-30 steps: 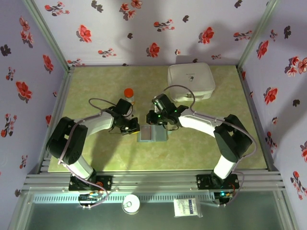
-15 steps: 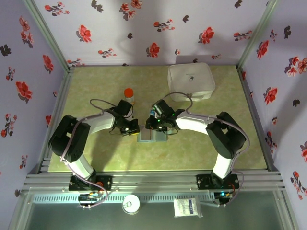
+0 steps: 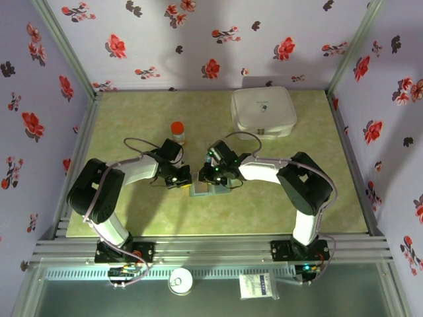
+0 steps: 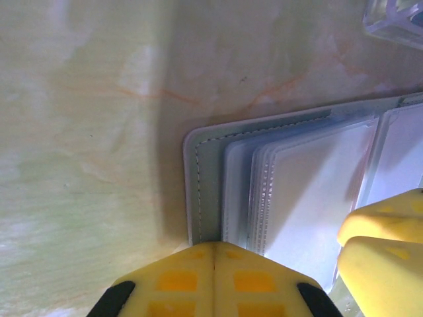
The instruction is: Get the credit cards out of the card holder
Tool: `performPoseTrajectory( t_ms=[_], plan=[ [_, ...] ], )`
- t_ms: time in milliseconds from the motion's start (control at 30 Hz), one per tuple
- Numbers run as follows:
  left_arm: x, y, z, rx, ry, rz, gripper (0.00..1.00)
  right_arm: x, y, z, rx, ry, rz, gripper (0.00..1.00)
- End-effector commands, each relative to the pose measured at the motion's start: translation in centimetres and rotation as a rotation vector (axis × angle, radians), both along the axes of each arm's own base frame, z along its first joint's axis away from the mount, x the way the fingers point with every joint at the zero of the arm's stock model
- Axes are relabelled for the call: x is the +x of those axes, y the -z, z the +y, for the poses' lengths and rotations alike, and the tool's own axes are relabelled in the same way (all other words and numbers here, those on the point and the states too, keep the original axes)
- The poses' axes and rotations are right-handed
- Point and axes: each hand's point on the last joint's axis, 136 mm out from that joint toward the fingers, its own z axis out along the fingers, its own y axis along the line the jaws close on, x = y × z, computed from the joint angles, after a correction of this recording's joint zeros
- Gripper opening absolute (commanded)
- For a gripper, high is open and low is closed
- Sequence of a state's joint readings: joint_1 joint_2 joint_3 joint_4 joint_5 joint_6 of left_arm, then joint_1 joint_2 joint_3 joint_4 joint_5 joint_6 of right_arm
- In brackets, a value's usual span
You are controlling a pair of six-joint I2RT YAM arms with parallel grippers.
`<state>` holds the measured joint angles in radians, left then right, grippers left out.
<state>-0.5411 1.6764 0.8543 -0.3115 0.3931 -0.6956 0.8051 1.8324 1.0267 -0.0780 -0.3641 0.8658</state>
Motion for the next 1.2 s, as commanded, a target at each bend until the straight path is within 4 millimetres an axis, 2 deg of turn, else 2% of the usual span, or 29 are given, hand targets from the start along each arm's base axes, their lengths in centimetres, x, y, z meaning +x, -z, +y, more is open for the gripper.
performPoseTrajectory(
  t_ms=[0, 433, 1167],
  plan=[
    [-0.4, 0.8, 0.9, 0.03, 0.008, 0.006, 0.0, -0.6, 0.8, -0.1, -0.018, -0.009, 0.024, 0.22],
    [-0.1, 0.8, 1.0, 0.034, 0.017, 0.001, 0.0, -0.4, 1.2, -2.2, -0.134, -0.005, -0.017, 0.23],
    [0.8, 0.4, 1.6, 0.064, 0.032, -0.009, 0.0, -0.1, 0.8, -3.3, -0.114, 0.034, -0.032, 0.21]
  ],
)
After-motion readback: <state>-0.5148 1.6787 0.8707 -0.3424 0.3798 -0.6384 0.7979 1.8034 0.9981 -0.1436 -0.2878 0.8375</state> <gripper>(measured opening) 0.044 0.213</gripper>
